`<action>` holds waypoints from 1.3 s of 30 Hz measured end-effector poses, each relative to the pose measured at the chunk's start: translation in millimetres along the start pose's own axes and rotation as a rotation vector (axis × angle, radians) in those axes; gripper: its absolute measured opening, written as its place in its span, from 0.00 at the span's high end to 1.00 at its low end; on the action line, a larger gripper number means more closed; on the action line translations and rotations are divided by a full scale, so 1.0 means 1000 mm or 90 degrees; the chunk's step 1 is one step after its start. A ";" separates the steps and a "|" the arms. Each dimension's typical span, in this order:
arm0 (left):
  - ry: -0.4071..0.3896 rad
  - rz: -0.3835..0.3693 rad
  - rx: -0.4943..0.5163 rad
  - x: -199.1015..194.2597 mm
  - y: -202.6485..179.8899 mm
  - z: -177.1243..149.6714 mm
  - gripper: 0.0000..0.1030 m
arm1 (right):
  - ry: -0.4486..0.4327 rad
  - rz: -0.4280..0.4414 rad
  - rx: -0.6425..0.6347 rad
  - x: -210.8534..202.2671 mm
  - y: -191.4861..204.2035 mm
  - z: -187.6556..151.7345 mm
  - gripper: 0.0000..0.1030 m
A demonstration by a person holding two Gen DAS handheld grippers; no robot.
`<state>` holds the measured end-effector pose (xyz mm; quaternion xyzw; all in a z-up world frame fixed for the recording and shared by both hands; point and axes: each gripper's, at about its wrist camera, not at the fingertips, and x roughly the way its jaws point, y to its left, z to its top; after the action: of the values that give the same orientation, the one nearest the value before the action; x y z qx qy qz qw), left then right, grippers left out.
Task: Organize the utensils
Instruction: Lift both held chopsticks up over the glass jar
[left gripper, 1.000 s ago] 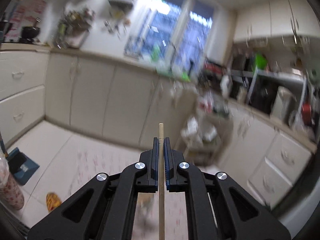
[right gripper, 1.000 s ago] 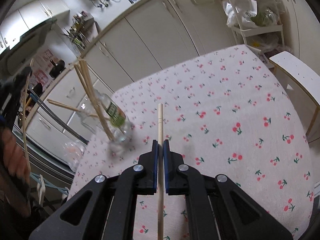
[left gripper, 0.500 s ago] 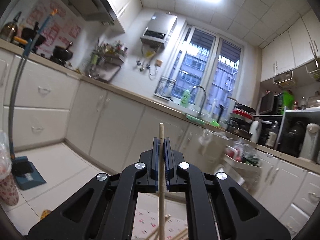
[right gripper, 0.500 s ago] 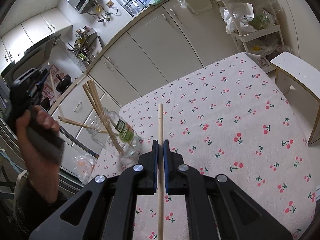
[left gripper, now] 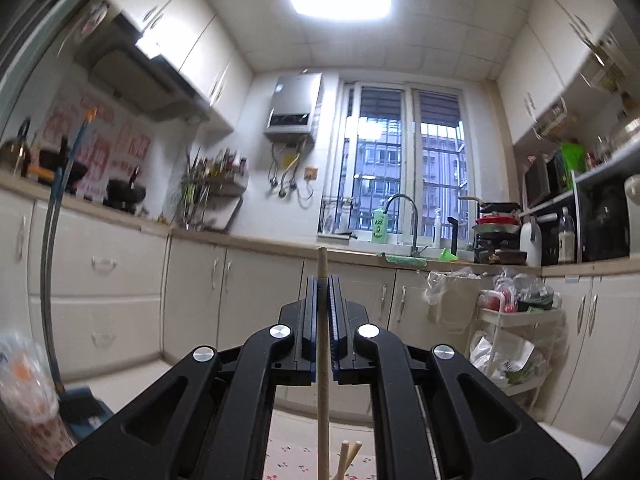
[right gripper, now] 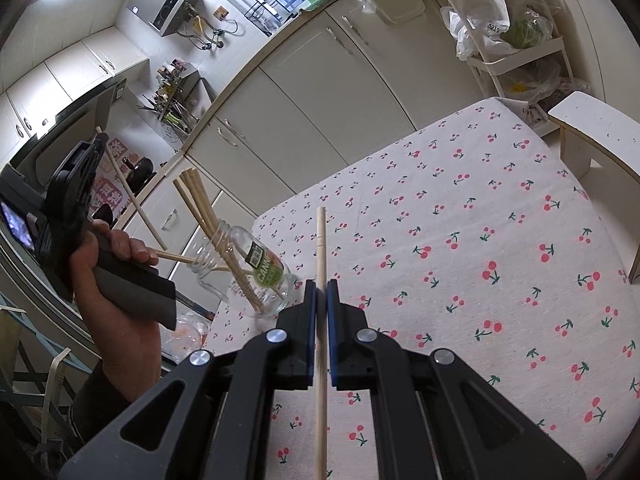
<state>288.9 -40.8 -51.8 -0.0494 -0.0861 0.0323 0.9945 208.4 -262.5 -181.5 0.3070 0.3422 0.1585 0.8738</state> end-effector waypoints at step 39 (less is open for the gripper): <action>0.148 -0.043 -0.096 0.006 0.057 -0.020 0.94 | -0.031 0.036 -0.025 -0.015 0.020 0.002 0.94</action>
<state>295.0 14.7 -76.8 -0.1244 0.0256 -0.0136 0.9918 197.7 -254.9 -160.1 0.3029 0.3090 0.1825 0.8829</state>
